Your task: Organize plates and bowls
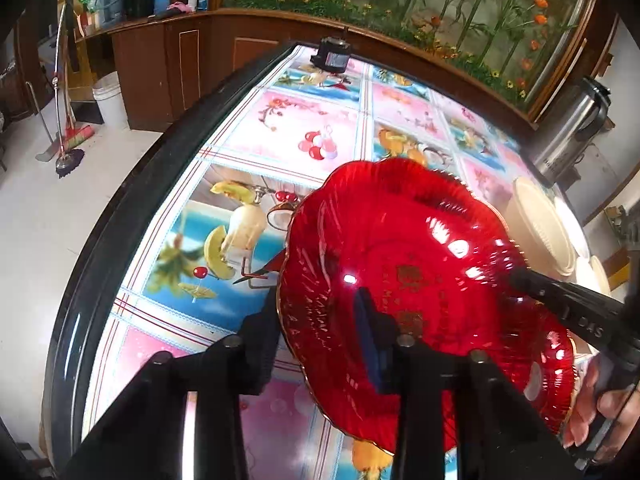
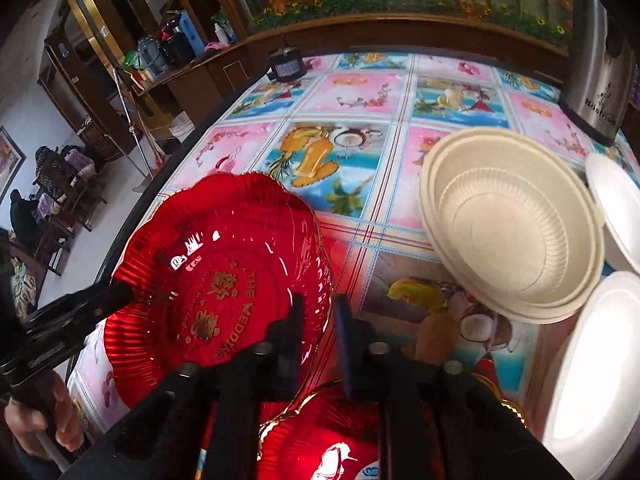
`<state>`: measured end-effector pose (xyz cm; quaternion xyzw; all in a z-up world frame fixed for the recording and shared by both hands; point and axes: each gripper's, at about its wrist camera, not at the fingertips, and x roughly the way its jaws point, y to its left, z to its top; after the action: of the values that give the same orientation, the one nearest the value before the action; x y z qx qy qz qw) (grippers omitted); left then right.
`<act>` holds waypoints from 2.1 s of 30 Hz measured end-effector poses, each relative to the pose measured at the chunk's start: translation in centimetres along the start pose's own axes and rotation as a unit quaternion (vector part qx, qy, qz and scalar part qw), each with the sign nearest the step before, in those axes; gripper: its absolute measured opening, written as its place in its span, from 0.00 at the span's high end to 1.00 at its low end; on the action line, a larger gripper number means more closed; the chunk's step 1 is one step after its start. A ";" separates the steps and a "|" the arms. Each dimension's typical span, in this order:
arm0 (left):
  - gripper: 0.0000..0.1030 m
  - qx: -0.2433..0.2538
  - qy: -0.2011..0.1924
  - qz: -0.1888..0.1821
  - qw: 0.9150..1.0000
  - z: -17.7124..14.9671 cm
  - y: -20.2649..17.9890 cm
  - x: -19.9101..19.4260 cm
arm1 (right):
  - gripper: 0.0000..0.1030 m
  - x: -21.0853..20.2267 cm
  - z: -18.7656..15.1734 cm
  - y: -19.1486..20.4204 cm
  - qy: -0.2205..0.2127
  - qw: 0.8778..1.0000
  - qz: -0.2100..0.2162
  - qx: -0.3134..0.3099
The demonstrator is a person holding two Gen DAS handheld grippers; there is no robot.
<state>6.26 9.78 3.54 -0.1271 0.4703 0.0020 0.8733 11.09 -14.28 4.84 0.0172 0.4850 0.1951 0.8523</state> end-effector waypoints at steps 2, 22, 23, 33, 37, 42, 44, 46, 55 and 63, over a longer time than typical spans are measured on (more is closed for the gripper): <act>0.70 -0.001 -0.001 -0.004 1.000 -0.3 0.1 -0.3 | 0.91 -0.1 -0.2 -0.1 -0.004 1.000 0.000 0.002; 0.70 -0.022 -0.032 0.012 0.999 -8.8 4.2 -8.0 | 0.91 -2.5 -7.5 4.6 0.024 0.996 0.081 -0.027; 0.70 -0.021 -0.031 0.012 0.999 -8.8 4.1 -8.0 | 0.90 -2.5 -7.6 4.8 0.022 0.996 0.079 -0.028; 0.43 -0.002 -0.095 0.043 0.995 -9.4 3.1 -11.8 | 0.89 -6.5 -9.0 0.6 -0.020 0.998 0.065 0.001; 0.41 0.028 -0.107 0.018 0.994 -9.3 0.7 -12.9 | 0.89 -7.0 -10.5 -2.3 -0.016 0.999 0.042 0.017; 0.41 0.070 -0.091 -0.024 0.993 -9.3 -3.3 -12.3 | 0.89 -7.0 -13.2 -3.8 0.010 0.999 0.036 0.017; 0.41 0.084 -0.081 -0.037 0.992 -9.4 -4.9 -12.1 | 0.89 -7.6 -14.5 -4.5 0.018 0.999 0.042 0.017; 0.41 0.102 -0.074 -0.046 0.991 -9.6 -6.6 -11.7 | 0.89 -8.5 -15.6 -5.1 0.025 0.999 0.039 0.013; 0.41 0.178 -0.022 -0.111 0.977 -11.1 -15.5 -9.0 | 0.89 -16.4 -20.6 -9.5 -0.027 0.998 0.041 0.034; 0.42 0.205 0.028 -0.080 0.975 -11.4 -19.9 -3.9 | 0.89 -16.6 -21.6 -14.6 -0.060 0.989 0.054 0.126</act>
<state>-2.85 -11.58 5.11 0.0177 0.4728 -0.1682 0.8648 -9.77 -36.98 3.83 0.1626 0.4525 0.1770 0.8588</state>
